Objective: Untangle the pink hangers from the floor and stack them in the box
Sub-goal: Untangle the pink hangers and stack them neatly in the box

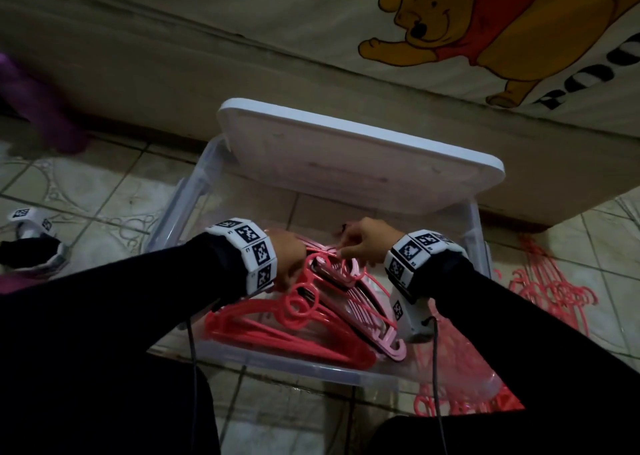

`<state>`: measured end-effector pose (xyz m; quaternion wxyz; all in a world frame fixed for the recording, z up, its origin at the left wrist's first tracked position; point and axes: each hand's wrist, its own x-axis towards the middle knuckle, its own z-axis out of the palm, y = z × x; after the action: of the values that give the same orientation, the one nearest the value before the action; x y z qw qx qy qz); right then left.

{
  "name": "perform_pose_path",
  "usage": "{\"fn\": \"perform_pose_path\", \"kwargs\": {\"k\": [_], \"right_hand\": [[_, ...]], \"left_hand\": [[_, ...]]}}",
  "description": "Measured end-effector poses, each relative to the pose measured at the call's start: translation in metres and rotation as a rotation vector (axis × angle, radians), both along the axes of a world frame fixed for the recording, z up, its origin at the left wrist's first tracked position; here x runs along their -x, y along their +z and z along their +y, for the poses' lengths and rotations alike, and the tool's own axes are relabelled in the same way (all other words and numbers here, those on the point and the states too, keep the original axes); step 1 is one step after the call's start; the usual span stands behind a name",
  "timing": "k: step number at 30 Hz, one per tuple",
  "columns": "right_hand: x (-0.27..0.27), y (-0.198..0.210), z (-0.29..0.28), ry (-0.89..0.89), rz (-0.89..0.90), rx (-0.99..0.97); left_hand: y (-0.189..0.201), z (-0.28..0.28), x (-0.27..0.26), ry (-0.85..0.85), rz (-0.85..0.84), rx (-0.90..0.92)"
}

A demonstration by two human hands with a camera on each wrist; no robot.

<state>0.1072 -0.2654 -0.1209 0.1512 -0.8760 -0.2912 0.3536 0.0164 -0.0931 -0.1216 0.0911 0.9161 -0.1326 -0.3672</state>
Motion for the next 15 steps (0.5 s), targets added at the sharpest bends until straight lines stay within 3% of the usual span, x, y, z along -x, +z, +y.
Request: {"fn": "perform_pose_path", "kwargs": {"k": [3, 6, 9, 12, 15], "right_hand": [[-0.013, -0.016, -0.014, 0.006, -0.193, 0.263], [-0.013, -0.043, -0.028, 0.001, -0.192, 0.384], [-0.006, -0.066, -0.037, 0.033, -0.151, 0.397], [-0.001, -0.075, -0.037, 0.003, -0.195, 0.358], [0.002, -0.083, -0.037, -0.083, -0.209, 0.307]], "left_hand": [[-0.008, 0.002, 0.007, -0.044, -0.06, -0.092], [-0.024, 0.007, 0.014, -0.083, -0.077, -0.189], [-0.056, 0.01, 0.021, -0.103, -0.023, -0.235], [-0.076, 0.014, 0.023, -0.129, -0.01, -0.165], [-0.059, 0.013, 0.022, -0.119, 0.056, -0.186]]}}
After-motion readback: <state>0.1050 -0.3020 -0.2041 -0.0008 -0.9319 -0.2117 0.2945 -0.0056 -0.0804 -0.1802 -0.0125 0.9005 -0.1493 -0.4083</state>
